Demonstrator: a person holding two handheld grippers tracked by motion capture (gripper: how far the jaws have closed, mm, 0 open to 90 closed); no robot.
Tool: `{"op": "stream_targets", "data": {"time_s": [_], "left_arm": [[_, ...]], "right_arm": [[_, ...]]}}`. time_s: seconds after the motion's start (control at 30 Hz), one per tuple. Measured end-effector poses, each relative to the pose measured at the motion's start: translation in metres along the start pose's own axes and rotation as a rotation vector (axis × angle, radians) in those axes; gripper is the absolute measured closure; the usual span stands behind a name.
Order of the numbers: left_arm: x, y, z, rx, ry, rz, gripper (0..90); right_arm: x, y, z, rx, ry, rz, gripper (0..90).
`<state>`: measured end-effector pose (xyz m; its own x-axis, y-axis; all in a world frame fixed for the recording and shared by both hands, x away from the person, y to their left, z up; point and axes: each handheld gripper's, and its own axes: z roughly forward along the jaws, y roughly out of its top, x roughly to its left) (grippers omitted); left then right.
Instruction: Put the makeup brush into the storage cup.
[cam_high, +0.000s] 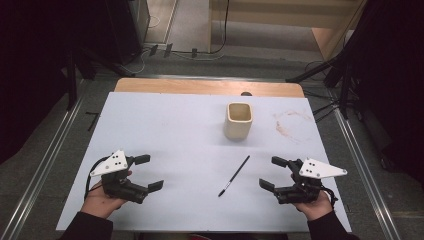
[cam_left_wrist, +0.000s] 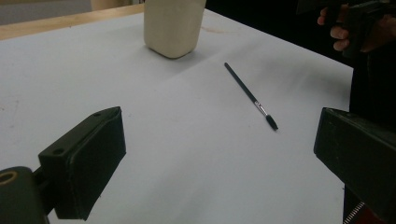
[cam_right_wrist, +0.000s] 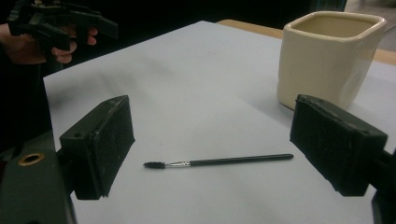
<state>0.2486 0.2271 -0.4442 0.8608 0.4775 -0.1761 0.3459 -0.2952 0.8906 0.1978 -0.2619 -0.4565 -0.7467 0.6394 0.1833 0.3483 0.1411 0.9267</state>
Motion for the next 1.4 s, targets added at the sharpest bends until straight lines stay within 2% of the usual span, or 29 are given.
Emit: {"op": "stream_targets", "data": {"time_s": [0.27,0.4,0.53,0.63,0.73,1.4], "left_arm": [[0.0,0.0,0.001,0.0,0.0,-0.003,2.4],[0.0,0.0,0.001,0.001,0.001,-0.001,2.4],[0.0,0.0,0.002,0.005,0.001,0.002,2.4],[0.0,0.0,0.002,0.003,0.003,-0.003,2.4],[0.0,0.0,0.002,0.006,0.002,-0.001,2.4],[0.0,0.0,0.004,0.013,0.0,0.001,2.4]], "right_arm": [[0.0,0.0,-0.001,-0.019,-0.008,-0.013,13.9],[0.0,0.0,0.0,0.0,0.0,-0.006,13.9],[0.0,0.0,0.002,0.003,-0.008,-0.019,13.9],[0.001,0.001,0.002,0.012,-0.015,-0.01,13.9],[0.002,0.003,0.003,0.012,-0.025,-0.031,14.2],[0.002,0.009,0.02,0.01,-0.032,-0.052,14.0]]}}
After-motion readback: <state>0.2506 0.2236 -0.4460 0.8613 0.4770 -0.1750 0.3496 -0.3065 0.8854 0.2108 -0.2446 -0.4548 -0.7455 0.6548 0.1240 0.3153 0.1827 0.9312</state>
